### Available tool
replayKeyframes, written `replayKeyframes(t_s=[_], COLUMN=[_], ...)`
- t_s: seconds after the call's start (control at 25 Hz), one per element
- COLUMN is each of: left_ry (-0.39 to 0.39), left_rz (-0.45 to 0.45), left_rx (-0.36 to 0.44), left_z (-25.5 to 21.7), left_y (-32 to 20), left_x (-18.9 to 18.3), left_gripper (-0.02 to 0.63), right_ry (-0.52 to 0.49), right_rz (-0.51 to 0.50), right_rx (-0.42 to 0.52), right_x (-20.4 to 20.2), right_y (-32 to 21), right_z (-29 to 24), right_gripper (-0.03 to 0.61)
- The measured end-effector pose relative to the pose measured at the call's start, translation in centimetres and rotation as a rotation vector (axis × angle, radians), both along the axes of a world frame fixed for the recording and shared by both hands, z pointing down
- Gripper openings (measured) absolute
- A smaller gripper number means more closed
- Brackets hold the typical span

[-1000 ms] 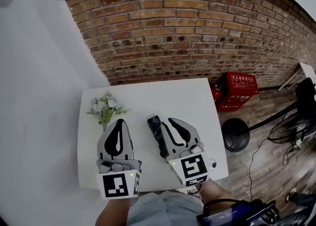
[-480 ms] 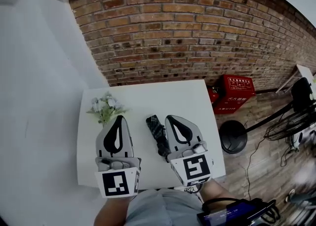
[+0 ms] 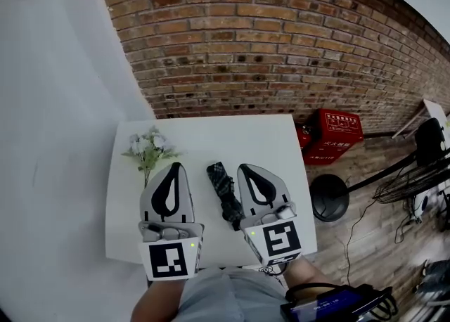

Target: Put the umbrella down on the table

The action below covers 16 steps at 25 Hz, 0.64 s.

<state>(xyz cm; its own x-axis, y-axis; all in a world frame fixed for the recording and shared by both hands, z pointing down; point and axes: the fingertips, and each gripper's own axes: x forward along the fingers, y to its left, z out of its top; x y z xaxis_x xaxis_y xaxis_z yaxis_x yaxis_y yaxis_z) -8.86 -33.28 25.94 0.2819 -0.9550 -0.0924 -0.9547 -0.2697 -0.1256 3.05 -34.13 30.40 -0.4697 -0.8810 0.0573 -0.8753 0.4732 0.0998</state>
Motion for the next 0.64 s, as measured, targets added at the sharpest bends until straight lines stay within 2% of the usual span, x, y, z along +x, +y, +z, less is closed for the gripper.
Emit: replayKeyframes(t_s=[0.64], left_ry=[-0.008], left_rz=[-0.011], left_rx=[-0.019], left_z=[0.64], left_y=[-0.46], left_x=[0.2], left_gripper=[0.008], right_ry=[-0.006], right_rz=[-0.039], right_rx=[-0.017], right_x=[-0.48], right_y=[-0.4], right_z=[0.66], right_gripper=[0.005])
